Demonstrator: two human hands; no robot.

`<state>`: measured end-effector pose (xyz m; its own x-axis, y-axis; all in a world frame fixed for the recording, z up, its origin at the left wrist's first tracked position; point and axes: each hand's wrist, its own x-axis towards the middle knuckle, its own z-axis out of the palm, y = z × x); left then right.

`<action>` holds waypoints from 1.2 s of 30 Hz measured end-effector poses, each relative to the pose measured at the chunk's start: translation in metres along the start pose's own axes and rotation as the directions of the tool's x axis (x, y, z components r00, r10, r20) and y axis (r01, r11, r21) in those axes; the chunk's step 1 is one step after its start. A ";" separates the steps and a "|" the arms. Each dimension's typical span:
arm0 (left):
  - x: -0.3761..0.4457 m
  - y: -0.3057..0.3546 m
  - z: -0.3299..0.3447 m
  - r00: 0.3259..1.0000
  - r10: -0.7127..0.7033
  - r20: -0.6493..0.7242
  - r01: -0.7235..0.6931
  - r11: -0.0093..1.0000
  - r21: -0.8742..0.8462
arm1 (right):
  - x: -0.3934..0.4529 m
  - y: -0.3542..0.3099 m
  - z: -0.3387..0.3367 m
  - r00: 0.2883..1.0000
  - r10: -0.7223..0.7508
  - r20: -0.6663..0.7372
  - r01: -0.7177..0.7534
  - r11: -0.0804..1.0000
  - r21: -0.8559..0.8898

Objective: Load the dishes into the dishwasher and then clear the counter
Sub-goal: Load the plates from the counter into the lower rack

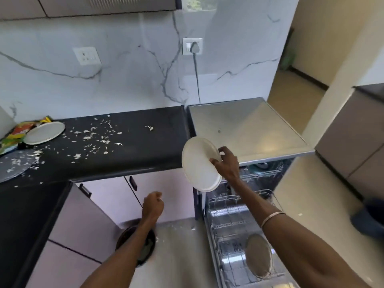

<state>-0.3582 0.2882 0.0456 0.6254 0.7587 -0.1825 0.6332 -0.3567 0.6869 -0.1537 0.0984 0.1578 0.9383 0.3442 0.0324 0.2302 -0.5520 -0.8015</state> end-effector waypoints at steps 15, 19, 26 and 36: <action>-0.211 0.039 0.109 0.961 0.115 0.253 -0.155 0.978 0.141 | -0.175 0.199 -0.149 0.972 0.213 -0.098 -0.225 0.964 -0.140; -0.253 0.040 0.150 0.961 0.035 0.274 -0.075 0.987 0.140 | -0.194 0.262 -0.179 0.942 0.324 -0.092 -0.334 0.933 -0.134; -0.289 0.088 0.254 0.933 -0.041 0.357 -0.010 0.990 0.138 | -0.189 0.364 -0.234 0.902 0.425 -0.076 -0.430 0.900 -0.078; -0.290 0.142 0.424 0.941 -0.108 0.321 0.058 0.985 0.163 | -0.119 0.496 -0.246 0.874 0.484 0.037 -0.483 0.875 -0.031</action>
<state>-0.2561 -0.2140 -0.1021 0.6664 0.5772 -0.4720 0.7340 -0.3966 0.5513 -0.0877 -0.4033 -0.0963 0.9222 0.0622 -0.3817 -0.2438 -0.6728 -0.6985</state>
